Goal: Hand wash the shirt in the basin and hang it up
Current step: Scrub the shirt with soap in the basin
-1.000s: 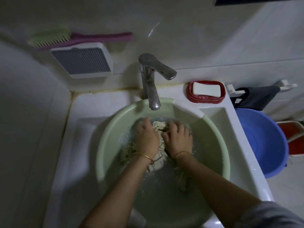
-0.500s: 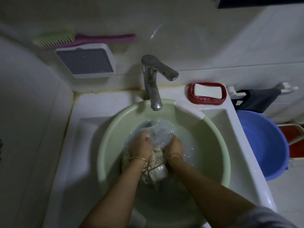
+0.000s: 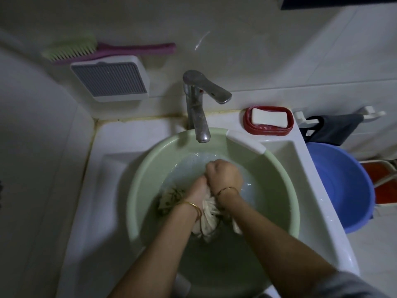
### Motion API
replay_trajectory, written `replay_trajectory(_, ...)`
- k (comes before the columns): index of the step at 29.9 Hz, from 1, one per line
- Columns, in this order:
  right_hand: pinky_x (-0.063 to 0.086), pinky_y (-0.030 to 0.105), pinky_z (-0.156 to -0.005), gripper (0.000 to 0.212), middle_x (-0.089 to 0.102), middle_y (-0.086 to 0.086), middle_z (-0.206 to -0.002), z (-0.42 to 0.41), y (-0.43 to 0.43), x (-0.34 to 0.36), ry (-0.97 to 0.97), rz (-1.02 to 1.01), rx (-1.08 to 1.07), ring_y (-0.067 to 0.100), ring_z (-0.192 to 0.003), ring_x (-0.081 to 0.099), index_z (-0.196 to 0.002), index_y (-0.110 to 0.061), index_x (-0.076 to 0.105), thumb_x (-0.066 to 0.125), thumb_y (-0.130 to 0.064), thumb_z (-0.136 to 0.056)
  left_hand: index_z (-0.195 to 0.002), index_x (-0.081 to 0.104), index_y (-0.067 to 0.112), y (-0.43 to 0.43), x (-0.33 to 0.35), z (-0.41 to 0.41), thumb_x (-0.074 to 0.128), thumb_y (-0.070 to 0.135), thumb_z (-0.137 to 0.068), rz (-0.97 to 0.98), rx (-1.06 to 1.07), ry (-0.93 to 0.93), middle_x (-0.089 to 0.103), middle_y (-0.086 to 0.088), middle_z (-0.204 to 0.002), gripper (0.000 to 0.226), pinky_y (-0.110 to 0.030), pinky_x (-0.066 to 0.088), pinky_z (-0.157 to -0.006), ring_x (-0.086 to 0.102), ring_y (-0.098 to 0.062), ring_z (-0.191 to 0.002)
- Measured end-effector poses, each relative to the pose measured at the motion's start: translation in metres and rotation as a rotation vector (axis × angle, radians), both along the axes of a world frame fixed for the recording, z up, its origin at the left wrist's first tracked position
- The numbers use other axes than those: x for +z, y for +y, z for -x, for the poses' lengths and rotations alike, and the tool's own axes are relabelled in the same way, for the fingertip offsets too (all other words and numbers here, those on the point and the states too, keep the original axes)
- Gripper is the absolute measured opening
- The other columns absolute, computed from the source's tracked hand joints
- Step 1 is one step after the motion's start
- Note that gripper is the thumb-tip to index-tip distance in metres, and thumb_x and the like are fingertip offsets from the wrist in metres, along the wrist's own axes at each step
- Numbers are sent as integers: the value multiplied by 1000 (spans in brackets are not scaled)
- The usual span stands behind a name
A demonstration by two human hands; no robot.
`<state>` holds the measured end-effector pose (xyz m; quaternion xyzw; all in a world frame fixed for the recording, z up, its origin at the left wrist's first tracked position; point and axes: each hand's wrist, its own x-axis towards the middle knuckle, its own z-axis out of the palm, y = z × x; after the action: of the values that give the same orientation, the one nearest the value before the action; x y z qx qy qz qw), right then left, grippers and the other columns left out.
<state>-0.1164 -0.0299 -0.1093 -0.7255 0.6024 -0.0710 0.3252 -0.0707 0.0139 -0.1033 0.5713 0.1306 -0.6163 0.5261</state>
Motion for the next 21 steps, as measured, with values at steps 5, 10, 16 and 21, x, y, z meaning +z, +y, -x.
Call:
replay_trajectory(5,42,36,-85,38,53,9,-116,30,-23,-34,163,203,117,28,-108,49,-110,-16,56,38,-46,-97,-91,63,10,3,-15,-27,48,21,-93,-169,-471,-1075,58,-3,-82,19,-17,41,-62,54,-20,-79)
replay_trajectory(10,23,50,-110,64,-7,11,-158,27,16,-61,376,75,475,36,-142,12,-151,-22,-2,23,-49,-98,-148,12,26,9,-45,-26,54,31,-88,-305,-1069,-1426,26,-18,-141,74,-39,38,-101,41,-34,-122)
replay_trajectory(16,36,49,-98,55,20,11,-151,40,6,-52,771,121,605,34,-136,23,-147,-18,21,31,-42,-99,-143,32,19,20,-74,-32,35,23,-97,-521,-1155,-1413,14,-11,-150,46,-34,42,-91,42,-33,-123)
replay_trajectory(21,45,40,-89,44,41,21,-137,31,20,-61,252,-237,93,36,-116,51,-141,-9,28,36,-21,-99,-133,44,29,20,-65,-37,47,17,-90,-291,-1103,-1492,32,-12,-137,45,-39,41,-99,40,-37,-122)
